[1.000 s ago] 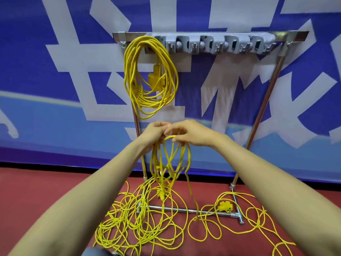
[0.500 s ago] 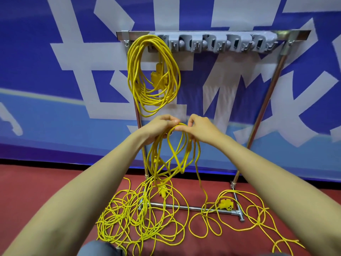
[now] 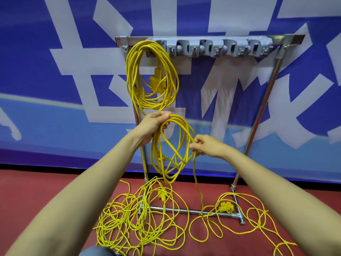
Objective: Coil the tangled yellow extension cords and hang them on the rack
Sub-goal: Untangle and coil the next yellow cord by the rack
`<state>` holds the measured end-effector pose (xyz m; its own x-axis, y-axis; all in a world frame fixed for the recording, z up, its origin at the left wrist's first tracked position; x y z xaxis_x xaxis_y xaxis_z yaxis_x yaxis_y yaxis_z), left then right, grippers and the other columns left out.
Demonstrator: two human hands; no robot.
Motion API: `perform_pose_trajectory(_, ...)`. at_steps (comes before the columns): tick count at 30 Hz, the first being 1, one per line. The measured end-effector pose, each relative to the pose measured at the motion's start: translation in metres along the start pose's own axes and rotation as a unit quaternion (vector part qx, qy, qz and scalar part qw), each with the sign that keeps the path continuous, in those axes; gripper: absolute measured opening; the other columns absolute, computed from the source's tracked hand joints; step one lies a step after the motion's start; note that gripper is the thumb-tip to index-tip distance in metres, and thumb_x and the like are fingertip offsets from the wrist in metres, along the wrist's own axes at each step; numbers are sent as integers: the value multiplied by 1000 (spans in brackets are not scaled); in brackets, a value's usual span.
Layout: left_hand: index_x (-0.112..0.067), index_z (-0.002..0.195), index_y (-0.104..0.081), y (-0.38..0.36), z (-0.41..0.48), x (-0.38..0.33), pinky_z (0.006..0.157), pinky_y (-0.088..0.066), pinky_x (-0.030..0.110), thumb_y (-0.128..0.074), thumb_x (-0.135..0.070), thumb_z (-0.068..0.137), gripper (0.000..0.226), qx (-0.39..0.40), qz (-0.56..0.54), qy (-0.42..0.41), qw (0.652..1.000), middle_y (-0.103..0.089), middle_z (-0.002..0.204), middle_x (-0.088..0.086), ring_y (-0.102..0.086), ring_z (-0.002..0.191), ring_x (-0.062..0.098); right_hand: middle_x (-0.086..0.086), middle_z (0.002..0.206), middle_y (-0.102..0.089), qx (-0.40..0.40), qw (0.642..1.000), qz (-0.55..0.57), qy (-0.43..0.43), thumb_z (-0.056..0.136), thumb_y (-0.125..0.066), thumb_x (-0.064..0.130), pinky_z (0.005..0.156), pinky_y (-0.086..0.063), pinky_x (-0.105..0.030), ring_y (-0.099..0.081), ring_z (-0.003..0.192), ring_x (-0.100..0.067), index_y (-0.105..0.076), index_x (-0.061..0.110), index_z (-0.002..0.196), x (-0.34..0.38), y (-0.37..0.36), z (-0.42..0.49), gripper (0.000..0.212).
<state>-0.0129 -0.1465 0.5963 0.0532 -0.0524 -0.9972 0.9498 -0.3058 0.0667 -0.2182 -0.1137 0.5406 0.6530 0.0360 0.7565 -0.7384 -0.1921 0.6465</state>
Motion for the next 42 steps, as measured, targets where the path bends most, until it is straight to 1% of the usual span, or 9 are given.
perform_pose_trajectory(3,-10,113,-59,1,-2,3,54,-38,17,-49,-22,101,20,4,10,1,1000,-53,72,0,-48,59,7,-3,64,-63,-8,997,80,-15,93,-59,20,71,-48,-34,-62,69,-24,-45,13,76,-4,12,-2,23)
perform_pose_trajectory(7,-8,114,-58,4,-6,7,50,-37,17,-48,-22,102,21,-6,16,14,1000,-53,71,1,-47,61,10,-5,61,-49,-89,977,182,60,91,-60,16,55,-47,-24,-49,54,-15,-57,14,78,5,33,-10,14)
perform_pose_trajectory(15,-16,91,-61,-19,-9,7,53,-35,21,-52,-16,99,11,60,68,46,995,-57,66,0,-48,57,9,0,72,-64,-43,974,-100,199,79,-74,32,60,-36,-20,-48,63,-5,-74,18,86,58,32,-17,15)
perform_pose_trajectory(20,-18,92,-55,-28,-10,3,49,-35,18,-48,-20,101,12,31,29,39,998,-53,61,-2,-48,55,7,5,68,-55,-135,977,-48,158,72,-80,32,54,-35,-20,-47,61,-5,-52,15,88,75,17,-11,38)
perform_pose_trajectory(26,-15,92,-50,-30,-13,-6,41,-32,16,-46,-16,102,11,19,3,42,999,-49,57,-1,-40,40,4,-2,75,-61,-169,975,-73,125,72,-78,41,59,-42,-30,-55,66,-14,-48,12,91,77,15,-11,46)
perform_pose_trajectory(31,-11,96,-51,-22,-11,-22,40,-28,15,-47,-14,102,8,23,-9,16,1000,-52,61,-1,-35,41,4,-7,71,-65,-57,989,47,129,79,-75,17,67,-53,-33,-67,65,-18,-45,17,82,57,5,-12,30)
perform_pose_trajectory(36,-9,107,-52,-4,-7,-39,40,-30,14,-46,-17,102,11,15,-47,-7,999,-45,70,1,-34,41,3,3,72,-59,32,989,-92,108,82,-68,10,74,-48,-35,-54,70,-14,-49,22,74,10,-9,-12,24)
perform_pose_trajectory(39,-9,109,-53,6,-7,-43,41,-32,15,-46,-18,102,13,25,-54,-15,998,-47,70,0,-35,43,3,3,61,-62,-25,996,43,76,90,-60,4,76,-51,-41,-61,69,-20,-47,16,79,-10,-1,-17,21)
perform_pose_trajectory(42,-10,102,-55,7,-8,-37,41,-32,14,-48,-19,102,11,38,-12,-2,999,-49,70,1,-36,44,5,-7,64,-59,-91,981,147,84,91,-56,0,64,-51,-26,-58,59,-11,-51,15,80,-3,22,-20,19)
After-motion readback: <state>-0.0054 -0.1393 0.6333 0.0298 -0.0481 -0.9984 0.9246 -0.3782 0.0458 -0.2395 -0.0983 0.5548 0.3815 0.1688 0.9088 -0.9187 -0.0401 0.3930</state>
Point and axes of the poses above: each hand's wrist, its own z-axis towards the middle knuckle, its own y-axis out of the back of the hand, x = y × z, the point moved 1 cm from there along z, towards the middle knuckle
